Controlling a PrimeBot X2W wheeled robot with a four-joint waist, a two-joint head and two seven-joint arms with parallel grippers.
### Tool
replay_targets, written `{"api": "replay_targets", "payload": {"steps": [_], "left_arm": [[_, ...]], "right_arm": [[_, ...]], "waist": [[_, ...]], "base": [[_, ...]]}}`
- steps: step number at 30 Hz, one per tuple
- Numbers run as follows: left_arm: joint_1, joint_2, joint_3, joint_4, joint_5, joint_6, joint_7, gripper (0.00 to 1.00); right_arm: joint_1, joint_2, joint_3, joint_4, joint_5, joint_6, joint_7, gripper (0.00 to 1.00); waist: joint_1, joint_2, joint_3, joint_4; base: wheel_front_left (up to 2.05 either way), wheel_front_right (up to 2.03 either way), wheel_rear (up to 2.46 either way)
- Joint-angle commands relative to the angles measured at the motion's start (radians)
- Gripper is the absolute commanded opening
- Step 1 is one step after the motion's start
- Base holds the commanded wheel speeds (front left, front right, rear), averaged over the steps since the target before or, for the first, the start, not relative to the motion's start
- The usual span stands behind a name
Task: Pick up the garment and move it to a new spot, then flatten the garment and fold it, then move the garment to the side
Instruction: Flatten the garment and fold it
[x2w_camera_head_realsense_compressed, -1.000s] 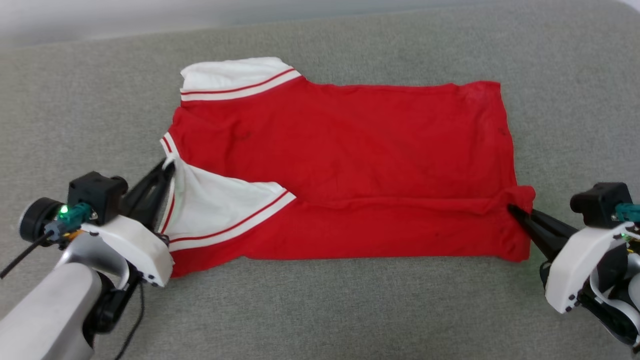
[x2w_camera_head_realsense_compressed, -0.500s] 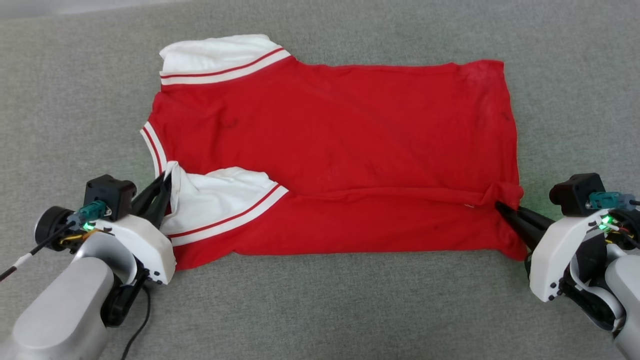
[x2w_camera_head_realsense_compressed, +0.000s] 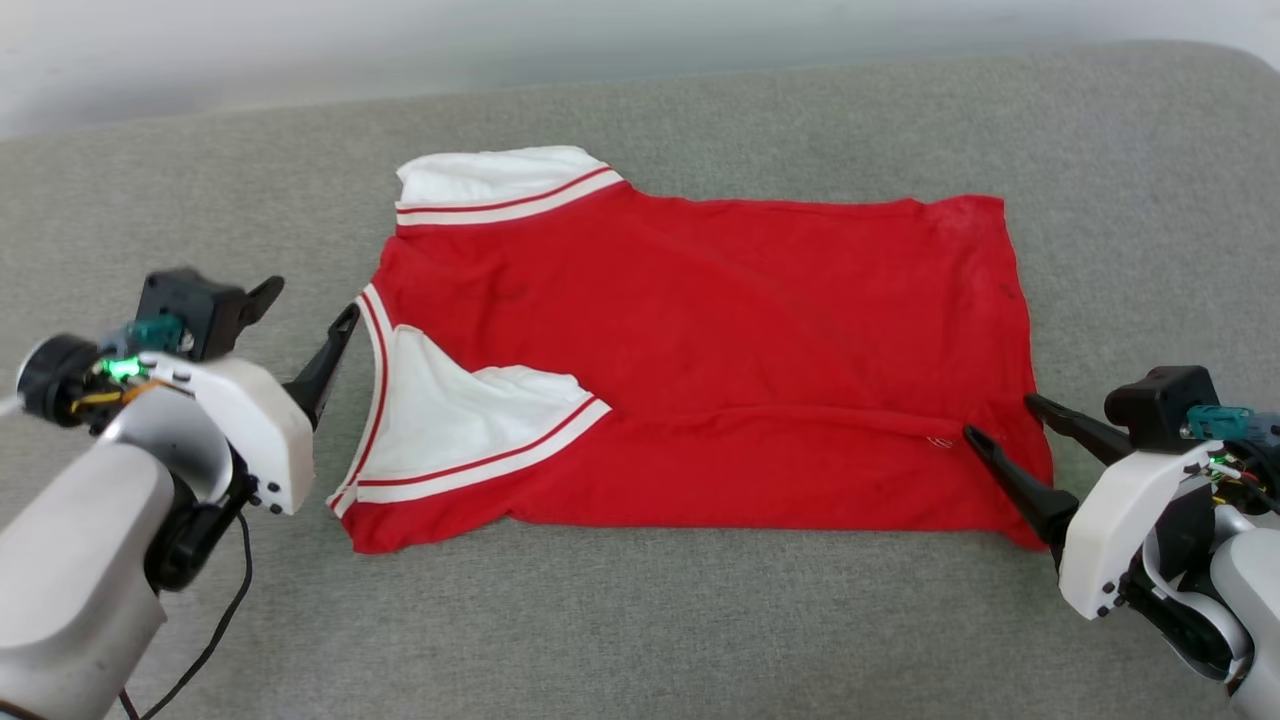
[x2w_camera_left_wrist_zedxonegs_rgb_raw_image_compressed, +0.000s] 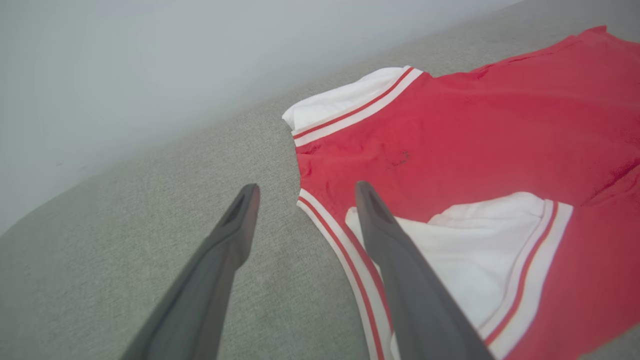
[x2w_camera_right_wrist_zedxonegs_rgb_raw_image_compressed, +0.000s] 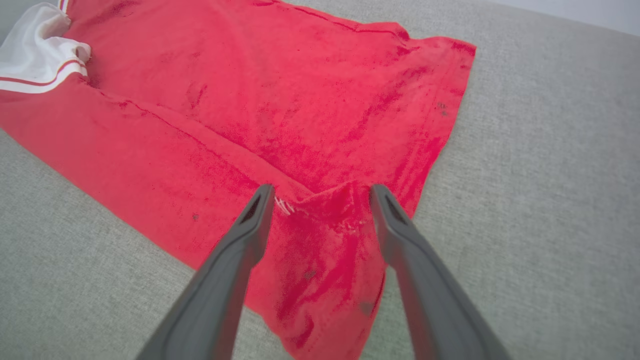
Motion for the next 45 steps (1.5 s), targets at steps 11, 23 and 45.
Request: {"api": "replay_targets", "payload": {"steps": [11, 23, 45], "left_arm": [[-0.096, 0.092, -0.098, -0.141, -0.179, -0.078, 0.554, 1.0], [-0.068, 0.13, -0.171, -0.117, -0.313, -0.079, 0.855, 1.0], [-0.085, 0.161, -0.24, -0.158, -0.298, -0.1, 0.807, 0.0]], "right_arm": [[0.021, 0.011, -0.032, -0.044, -0.024, 0.0, 0.031, 1.0], [-0.01, 0.026, -0.015, -0.062, -0.027, 0.0, 0.056, 1.0], [-0.267, -0.169, 0.118, -0.149, 0.045, 0.0, 0.373, 1.0]], "waist": [[-0.0001, 0.0, -0.021, 0.016], [-0.0001, 0.0, 0.021, -0.034], [-0.0001, 0.0, 0.003, -0.032]], "base": [[0.0, 0.0, 0.0], [0.0, 0.0, 0.0], [0.0, 0.0, 0.0]]}}
